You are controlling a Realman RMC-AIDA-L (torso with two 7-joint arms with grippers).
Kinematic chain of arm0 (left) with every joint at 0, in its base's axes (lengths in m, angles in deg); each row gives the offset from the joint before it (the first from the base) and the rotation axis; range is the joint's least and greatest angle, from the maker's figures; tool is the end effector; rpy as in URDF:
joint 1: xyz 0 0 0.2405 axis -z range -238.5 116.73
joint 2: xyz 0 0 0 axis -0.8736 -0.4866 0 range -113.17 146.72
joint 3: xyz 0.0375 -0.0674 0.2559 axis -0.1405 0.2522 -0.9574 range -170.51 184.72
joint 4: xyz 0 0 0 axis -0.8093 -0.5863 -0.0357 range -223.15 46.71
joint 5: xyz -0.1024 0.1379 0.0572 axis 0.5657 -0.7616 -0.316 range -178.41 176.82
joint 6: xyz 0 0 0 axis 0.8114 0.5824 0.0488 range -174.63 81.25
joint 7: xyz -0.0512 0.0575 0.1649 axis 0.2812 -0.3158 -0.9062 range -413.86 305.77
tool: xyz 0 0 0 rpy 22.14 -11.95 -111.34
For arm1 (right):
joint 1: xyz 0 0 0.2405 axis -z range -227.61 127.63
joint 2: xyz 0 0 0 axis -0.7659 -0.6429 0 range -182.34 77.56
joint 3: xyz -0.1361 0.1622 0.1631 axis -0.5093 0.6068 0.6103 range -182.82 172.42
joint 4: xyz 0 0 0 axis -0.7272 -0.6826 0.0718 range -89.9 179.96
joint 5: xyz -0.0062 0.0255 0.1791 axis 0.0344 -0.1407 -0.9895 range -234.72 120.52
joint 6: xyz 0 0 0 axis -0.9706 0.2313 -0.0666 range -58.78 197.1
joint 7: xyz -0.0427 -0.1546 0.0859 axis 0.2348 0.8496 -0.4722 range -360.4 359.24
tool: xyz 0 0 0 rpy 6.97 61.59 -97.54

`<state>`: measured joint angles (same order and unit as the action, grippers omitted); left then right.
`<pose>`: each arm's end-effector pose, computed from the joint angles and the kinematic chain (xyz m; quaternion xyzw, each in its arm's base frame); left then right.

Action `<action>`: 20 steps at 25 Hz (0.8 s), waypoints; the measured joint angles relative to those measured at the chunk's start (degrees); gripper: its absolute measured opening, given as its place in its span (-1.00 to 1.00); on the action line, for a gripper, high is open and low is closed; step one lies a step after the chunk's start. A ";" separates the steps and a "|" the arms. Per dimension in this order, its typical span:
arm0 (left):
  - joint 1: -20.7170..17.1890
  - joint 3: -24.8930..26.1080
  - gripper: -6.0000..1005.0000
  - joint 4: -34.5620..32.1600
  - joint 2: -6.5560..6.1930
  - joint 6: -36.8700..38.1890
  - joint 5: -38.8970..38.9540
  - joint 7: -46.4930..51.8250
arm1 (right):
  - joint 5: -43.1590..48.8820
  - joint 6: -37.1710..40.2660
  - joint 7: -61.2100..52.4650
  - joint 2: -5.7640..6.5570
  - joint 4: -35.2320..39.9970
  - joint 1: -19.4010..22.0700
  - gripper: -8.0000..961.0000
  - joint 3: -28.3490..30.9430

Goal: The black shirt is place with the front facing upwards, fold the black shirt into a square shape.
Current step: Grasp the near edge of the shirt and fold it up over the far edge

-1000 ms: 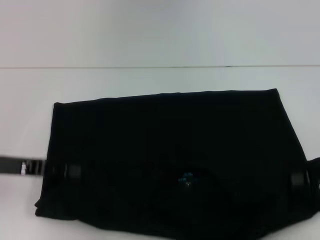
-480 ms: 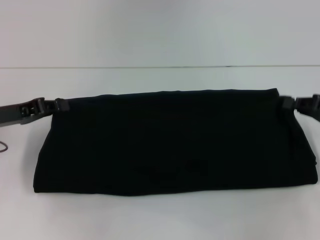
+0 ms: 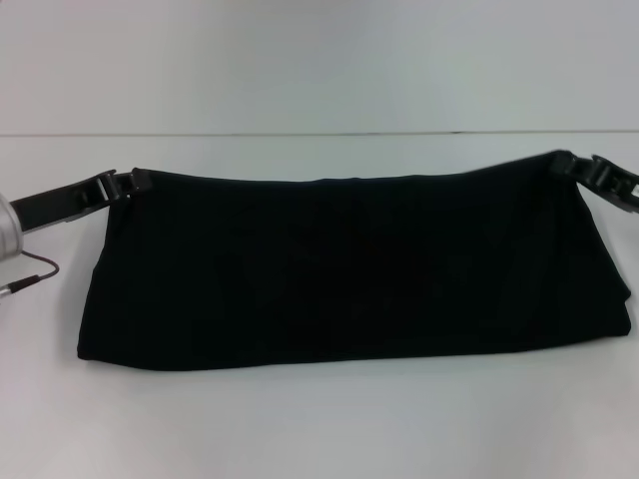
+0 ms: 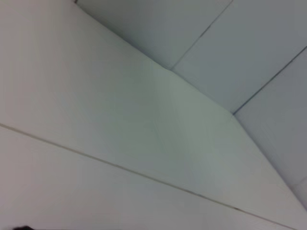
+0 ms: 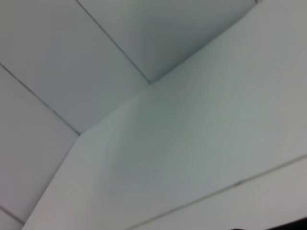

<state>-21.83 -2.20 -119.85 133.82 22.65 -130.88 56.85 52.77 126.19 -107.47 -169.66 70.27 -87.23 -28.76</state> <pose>-0.2894 0.4076 0.0101 -0.7333 -0.5460 -0.2992 0.2733 0.2901 0.4223 -0.0001 -0.6970 0.5528 0.3338 0.3118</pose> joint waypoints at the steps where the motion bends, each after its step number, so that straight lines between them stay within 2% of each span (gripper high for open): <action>1: 0.22 0.00 -0.92 0.12 0.35 -1.44 0.01 -0.68 | -0.89 -1.04 1.06 -0.41 -0.11 -0.37 -0.73 0.00; 5: 0.59 0.03 -0.92 0.39 0.90 -4.55 1.83 -1.93 | -3.70 -3.87 4.24 -1.50 -0.16 -1.48 -0.72 0.00; 12: -0.31 0.12 -0.91 2.53 1.56 -7.78 10.01 -6.16 | -8.32 -8.32 9.08 -2.16 -1.17 -2.55 -0.70 -0.05; 20: 0.23 0.08 -0.90 3.47 3.50 -12.57 13.76 -9.73 | -12.92 -13.33 15.66 -2.39 -3.39 -4.64 -0.68 -0.10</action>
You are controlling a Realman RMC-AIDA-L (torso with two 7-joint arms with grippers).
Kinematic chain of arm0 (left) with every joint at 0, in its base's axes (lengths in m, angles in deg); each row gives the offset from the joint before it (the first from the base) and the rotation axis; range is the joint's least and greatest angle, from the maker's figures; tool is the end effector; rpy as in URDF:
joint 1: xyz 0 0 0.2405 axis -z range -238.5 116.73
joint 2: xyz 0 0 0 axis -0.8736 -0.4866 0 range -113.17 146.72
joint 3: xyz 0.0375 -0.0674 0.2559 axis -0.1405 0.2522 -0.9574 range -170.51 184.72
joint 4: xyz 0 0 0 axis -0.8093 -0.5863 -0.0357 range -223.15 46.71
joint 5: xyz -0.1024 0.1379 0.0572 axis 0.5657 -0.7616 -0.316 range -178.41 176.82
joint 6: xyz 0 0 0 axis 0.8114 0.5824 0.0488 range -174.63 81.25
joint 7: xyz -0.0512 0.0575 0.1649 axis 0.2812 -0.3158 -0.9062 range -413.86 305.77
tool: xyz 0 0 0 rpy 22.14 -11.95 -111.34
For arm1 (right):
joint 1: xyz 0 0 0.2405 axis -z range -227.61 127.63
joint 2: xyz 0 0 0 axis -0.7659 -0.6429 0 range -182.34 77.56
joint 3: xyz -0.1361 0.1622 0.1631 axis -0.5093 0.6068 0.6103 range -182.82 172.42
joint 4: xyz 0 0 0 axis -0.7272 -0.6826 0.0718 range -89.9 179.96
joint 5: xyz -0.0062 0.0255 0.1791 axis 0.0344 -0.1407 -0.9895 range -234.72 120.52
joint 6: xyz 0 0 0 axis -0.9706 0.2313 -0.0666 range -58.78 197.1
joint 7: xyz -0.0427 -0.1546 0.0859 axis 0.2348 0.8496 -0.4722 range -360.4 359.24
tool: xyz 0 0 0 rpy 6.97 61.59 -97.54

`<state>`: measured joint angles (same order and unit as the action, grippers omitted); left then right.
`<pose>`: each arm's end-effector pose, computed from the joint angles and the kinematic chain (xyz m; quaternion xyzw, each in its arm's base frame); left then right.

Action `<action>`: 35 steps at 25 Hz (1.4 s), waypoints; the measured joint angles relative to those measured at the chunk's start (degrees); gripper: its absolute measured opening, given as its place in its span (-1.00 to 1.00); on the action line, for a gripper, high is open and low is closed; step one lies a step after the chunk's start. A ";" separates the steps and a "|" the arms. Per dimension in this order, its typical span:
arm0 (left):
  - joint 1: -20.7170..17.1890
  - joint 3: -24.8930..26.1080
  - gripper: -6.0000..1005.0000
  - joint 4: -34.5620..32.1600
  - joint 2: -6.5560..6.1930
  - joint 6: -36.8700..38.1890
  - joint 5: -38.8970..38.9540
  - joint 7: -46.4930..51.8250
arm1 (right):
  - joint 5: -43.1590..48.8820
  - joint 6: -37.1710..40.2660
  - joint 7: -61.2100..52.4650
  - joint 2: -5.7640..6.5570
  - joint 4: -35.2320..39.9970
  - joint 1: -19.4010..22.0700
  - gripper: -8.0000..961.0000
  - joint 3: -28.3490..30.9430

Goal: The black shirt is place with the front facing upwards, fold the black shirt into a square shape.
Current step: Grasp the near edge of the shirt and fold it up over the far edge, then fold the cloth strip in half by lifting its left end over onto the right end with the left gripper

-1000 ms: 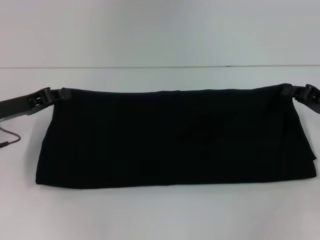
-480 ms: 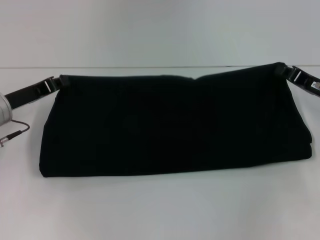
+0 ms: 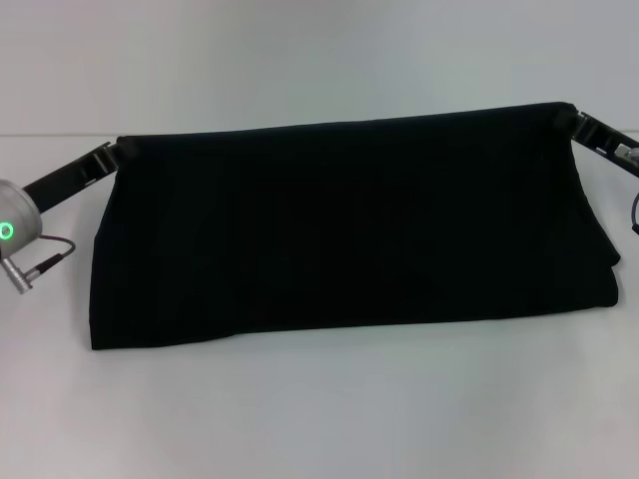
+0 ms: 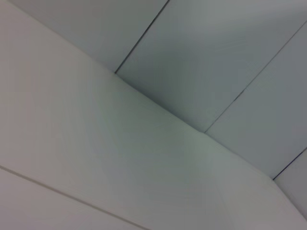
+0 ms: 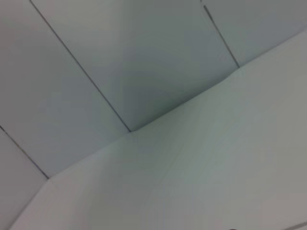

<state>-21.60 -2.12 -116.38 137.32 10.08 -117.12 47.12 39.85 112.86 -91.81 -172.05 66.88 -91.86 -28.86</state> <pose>-0.2915 0.4275 0.0059 -0.6782 -0.5368 -0.3534 0.3565 0.2767 0.4566 -0.0003 -0.6770 0.5087 0.3439 0.4057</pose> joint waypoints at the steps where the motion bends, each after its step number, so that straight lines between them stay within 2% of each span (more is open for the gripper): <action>1: 0.13 0.00 -0.90 0.04 0.34 -0.59 0.22 -0.63 | -0.01 -0.98 0.57 -0.04 -0.35 -0.34 -0.68 -0.02; 9: 1.36 -0.04 -0.90 0.59 3.19 -6.00 3.31 -6.75 | -4.07 -9.53 10.72 -0.57 -5.22 -3.46 -0.66 -0.09; 13: 1.57 -0.10 -0.89 2.27 3.34 -8.64 6.12 -7.42 | -6.71 -11.58 17.68 -0.56 -6.99 -4.71 -0.65 0.00; 18: 1.80 -0.01 -0.89 5.09 3.37 -11.99 11.76 -10.64 | -7.56 -12.16 19.30 -0.56 -7.25 -5.26 -0.63 0.11; 22: 1.77 0.14 -0.74 6.46 3.38 -12.01 15.20 -13.24 | -7.58 -12.05 19.36 -0.48 -7.09 -5.22 -0.62 0.07; 30: 0.99 0.38 -0.36 7.33 3.39 -13.17 16.13 -14.27 | -7.59 -9.28 19.40 -0.33 -7.27 -3.78 0.00 -0.03; 32: -0.14 0.25 -0.26 7.12 3.25 -11.31 16.05 -13.67 | -7.30 -4.49 19.41 -0.11 -7.11 -2.07 0.12 -0.26; 35: -2.59 -0.05 -0.05 6.00 2.54 -2.32 15.52 -11.12 | -6.93 6.73 19.63 0.17 -5.58 1.93 0.31 -3.18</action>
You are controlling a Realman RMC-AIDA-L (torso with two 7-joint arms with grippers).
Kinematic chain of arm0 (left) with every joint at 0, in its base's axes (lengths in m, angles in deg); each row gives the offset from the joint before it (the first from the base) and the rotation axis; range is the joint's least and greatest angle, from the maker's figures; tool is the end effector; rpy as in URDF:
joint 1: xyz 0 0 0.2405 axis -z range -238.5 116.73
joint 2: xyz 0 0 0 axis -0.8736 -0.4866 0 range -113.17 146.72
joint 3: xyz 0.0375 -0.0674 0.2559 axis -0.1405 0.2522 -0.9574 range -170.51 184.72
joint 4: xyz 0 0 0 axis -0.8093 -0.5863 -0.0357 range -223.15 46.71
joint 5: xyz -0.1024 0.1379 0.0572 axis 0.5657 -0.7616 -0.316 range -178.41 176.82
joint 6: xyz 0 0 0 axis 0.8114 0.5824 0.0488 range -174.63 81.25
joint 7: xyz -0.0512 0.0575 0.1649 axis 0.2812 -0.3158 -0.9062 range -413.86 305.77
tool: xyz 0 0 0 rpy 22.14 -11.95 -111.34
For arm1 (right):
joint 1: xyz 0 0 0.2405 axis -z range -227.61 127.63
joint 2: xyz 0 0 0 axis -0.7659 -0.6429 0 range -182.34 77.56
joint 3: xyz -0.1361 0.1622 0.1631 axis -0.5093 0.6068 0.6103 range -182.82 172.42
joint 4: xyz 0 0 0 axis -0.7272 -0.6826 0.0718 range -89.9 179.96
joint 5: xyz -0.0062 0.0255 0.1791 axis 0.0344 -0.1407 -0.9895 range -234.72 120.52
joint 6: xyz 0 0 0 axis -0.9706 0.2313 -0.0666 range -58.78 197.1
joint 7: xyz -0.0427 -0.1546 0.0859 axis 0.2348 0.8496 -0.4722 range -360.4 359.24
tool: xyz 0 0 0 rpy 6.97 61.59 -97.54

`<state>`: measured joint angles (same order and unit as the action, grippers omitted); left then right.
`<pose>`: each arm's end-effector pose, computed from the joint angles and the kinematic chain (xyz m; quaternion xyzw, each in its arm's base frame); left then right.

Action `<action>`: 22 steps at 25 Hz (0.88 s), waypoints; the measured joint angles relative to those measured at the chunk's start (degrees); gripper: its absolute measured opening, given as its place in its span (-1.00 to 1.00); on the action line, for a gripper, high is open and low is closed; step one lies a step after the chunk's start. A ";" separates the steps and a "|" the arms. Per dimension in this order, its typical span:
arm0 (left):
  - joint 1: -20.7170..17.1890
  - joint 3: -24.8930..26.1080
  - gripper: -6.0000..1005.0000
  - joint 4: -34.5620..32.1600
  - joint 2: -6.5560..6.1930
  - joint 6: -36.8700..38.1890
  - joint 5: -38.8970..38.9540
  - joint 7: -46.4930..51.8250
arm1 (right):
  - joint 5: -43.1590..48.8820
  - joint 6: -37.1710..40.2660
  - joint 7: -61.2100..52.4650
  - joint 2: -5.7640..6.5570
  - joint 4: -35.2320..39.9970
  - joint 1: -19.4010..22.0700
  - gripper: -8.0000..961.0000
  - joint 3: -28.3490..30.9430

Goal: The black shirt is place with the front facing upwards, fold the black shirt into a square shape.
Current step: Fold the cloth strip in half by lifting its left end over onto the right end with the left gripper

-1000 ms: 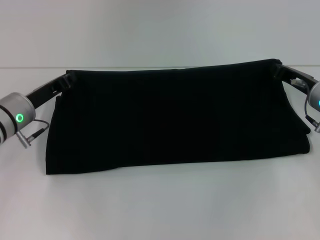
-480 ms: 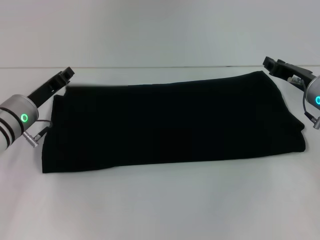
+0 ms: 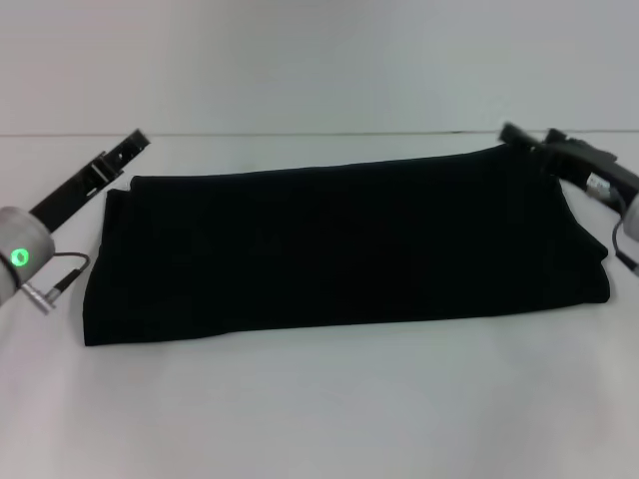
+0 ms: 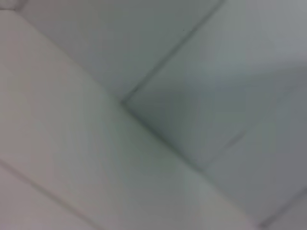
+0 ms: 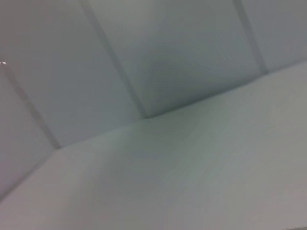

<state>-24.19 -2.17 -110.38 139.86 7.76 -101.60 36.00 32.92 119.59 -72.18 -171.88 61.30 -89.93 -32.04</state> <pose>-0.2968 0.4167 -0.0076 -0.6232 -0.5440 -0.4132 0.3806 0.2682 0.4368 -0.0220 -0.7490 0.4145 0.3263 0.4009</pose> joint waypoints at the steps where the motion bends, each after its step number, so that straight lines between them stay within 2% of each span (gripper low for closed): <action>1: -1.10 -0.23 0.02 -0.96 -0.16 4.08 -0.50 1.34 | 0.05 3.94 0.30 0.06 0.90 1.37 0.38 -1.80; 4: -3.40 -1.63 0.25 -5.27 -0.36 11.54 -4.10 8.04 | 0.08 13.74 2.69 0.11 3.75 5.10 0.66 -8.50; 6: -5.22 -3.38 0.43 -10.33 -0.85 15.73 -10.76 19.30 | 0.09 18.43 5.32 0.09 5.17 7.13 0.84 -13.07; 8: -5.64 -3.50 0.61 -11.38 -1.01 16.85 -12.60 22.25 | 0.08 21.00 7.96 0.03 5.73 8.48 0.88 -16.52; 10: -7.18 -3.38 0.68 -15.04 -1.52 20.19 -17.76 29.24 | 0.09 22.07 10.19 0.00 5.84 9.49 0.93 -19.20; 14: -11.35 -3.12 0.81 -22.31 -2.24 26.66 -22.88 40.40 | 0.08 22.35 13.33 -0.02 5.74 10.88 0.97 -22.55; 19: -14.16 -2.53 0.81 -25.93 -2.88 32.23 -24.32 46.33 | 0.08 22.21 13.72 -0.05 5.73 11.53 0.97 -24.58; 22: -14.30 -0.65 0.81 -26.34 -3.35 35.12 -27.79 47.64 | 0.06 21.90 13.74 -0.04 5.78 11.59 0.97 -24.55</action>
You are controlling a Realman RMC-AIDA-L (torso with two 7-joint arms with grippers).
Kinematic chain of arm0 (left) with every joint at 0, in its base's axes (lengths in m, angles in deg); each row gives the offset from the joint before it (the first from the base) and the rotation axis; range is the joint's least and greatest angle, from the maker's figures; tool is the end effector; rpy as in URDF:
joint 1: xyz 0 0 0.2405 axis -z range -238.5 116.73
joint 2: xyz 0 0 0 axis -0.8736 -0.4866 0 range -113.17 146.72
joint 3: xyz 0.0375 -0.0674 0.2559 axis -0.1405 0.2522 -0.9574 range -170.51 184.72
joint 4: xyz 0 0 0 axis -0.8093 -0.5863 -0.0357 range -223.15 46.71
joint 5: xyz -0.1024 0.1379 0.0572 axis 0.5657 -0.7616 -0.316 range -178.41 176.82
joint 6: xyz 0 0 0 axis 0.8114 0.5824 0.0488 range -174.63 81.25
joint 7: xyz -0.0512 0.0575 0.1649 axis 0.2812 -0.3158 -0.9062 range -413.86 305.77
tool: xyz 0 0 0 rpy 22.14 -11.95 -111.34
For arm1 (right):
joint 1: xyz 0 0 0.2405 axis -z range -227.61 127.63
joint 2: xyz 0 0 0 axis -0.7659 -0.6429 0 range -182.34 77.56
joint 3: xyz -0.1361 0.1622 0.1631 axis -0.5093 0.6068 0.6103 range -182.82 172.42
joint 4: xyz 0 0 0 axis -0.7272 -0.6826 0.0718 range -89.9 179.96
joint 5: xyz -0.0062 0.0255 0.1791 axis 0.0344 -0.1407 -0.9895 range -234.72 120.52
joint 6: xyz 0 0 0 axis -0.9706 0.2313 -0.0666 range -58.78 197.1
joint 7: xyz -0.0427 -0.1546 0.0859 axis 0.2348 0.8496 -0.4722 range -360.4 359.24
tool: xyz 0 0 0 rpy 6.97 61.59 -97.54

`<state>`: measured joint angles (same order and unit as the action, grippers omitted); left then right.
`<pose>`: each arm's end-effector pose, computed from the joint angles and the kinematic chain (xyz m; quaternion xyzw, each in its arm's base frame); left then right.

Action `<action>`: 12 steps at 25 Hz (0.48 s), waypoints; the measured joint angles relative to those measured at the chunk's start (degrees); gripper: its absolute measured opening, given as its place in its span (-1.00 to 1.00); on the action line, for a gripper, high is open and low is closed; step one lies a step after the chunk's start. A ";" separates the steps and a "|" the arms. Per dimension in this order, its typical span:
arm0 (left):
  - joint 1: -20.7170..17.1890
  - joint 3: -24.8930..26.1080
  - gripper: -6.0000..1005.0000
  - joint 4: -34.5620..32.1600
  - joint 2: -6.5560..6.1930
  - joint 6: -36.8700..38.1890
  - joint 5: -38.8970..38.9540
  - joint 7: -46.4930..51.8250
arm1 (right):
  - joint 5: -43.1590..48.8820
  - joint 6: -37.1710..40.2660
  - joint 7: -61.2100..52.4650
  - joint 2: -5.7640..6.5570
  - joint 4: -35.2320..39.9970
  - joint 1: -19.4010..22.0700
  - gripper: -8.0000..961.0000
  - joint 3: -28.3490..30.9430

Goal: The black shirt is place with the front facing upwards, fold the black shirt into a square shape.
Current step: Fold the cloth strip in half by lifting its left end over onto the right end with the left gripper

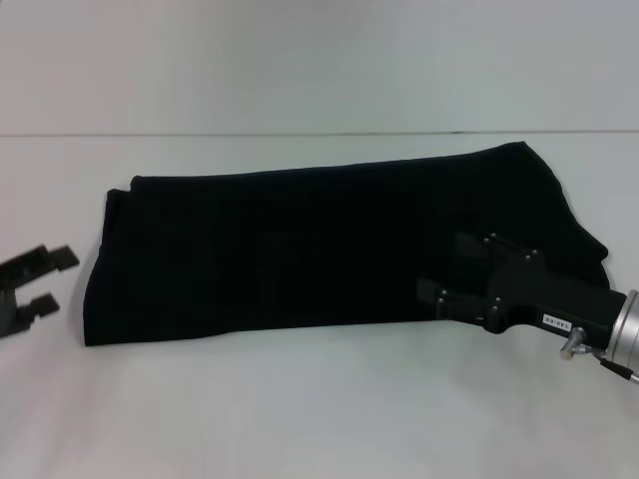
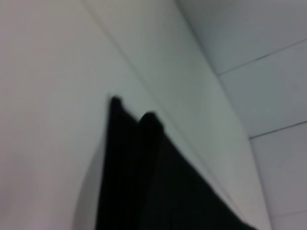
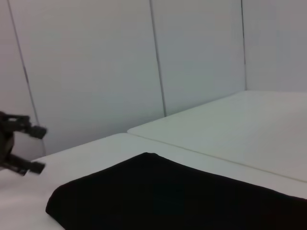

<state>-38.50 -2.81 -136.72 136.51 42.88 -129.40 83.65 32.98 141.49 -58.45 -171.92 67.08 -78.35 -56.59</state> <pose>-0.3391 0.3026 0.0370 -0.5889 -0.7093 -0.3389 0.1876 0.2533 0.3383 -0.0691 -0.9066 0.2019 0.2761 0.2470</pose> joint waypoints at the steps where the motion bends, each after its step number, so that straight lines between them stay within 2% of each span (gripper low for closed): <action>1: 0.11 0.44 0.81 0.13 -0.11 0.36 -1.47 0.49 | 0.00 -0.04 0.00 0.00 0.01 -0.03 0.97 0.09; 5: 0.23 0.58 0.81 0.57 -0.19 0.96 -4.63 2.77 | 0.00 -0.04 0.02 0.00 0.03 -0.05 0.97 0.22; 12: 0.27 0.53 0.81 3.16 -0.21 0.34 -5.02 4.76 | -0.33 -0.25 0.04 -0.13 0.08 0.05 0.97 0.30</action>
<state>-38.22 -2.29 -133.55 136.30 43.23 -134.42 88.40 32.65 141.23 -58.41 -172.05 67.16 -78.30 -56.29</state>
